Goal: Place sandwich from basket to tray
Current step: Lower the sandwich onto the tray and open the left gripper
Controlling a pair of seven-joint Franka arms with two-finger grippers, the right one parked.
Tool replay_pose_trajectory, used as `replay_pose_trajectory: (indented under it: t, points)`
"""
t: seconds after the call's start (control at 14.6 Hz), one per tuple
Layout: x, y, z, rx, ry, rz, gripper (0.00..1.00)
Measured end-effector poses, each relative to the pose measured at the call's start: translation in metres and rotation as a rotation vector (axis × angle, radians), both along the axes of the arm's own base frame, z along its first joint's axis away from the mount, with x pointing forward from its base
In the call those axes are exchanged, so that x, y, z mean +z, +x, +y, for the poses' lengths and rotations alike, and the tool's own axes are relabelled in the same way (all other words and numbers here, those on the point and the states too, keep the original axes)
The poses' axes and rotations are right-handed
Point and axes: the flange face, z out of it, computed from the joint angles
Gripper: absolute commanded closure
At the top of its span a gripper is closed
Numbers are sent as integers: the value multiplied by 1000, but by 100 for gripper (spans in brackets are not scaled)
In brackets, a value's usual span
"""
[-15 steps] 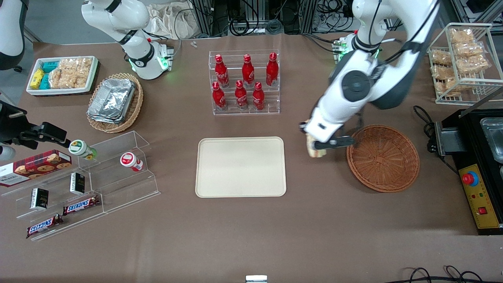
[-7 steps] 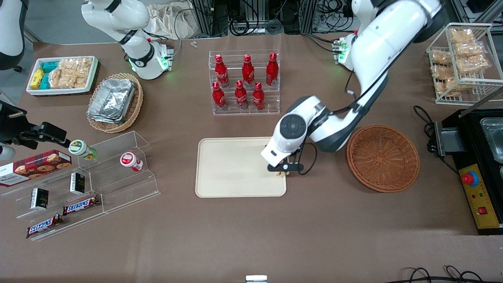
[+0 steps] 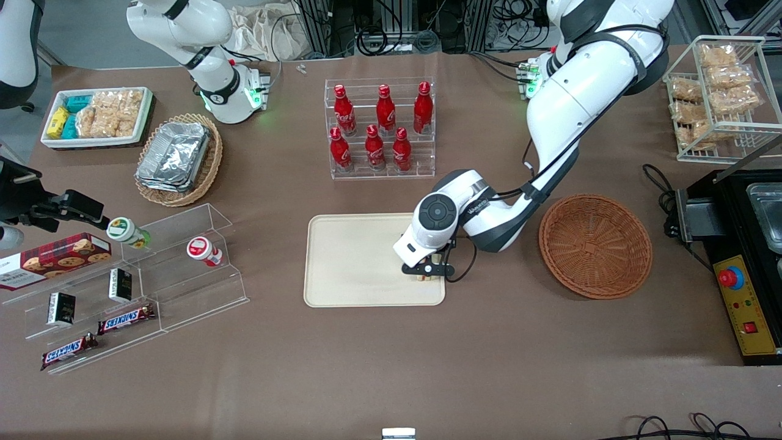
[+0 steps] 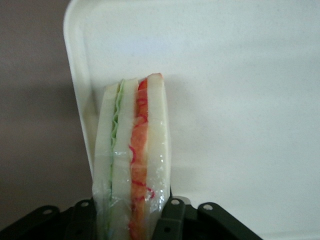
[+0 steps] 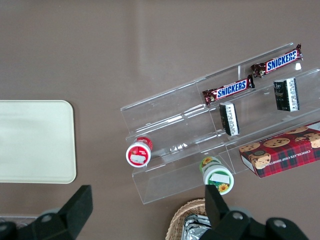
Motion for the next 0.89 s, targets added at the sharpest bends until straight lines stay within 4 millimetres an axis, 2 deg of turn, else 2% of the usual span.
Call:
replay_pose_trajectory:
  t: [0.14, 0.21, 0.27, 0.34, 0.48, 0.62, 0.75, 0.89]
  points:
    - [7, 3, -1, 15, 19, -26, 0]
    - [19, 4, 0, 44, 40, -30, 0]
    - [39, 7, 1, 71, 62, -42, 0]
    - [69, 10, 3, 97, 74, -69, 0]
    - [146, 17, 15, 153, 64, -136, 0]
    - [211, 19, 41, 200, 75, -173, 0]
    - [250, 25, 72, 204, 53, -156, 0]
    - [276, 33, 110, 202, 29, -118, 0]
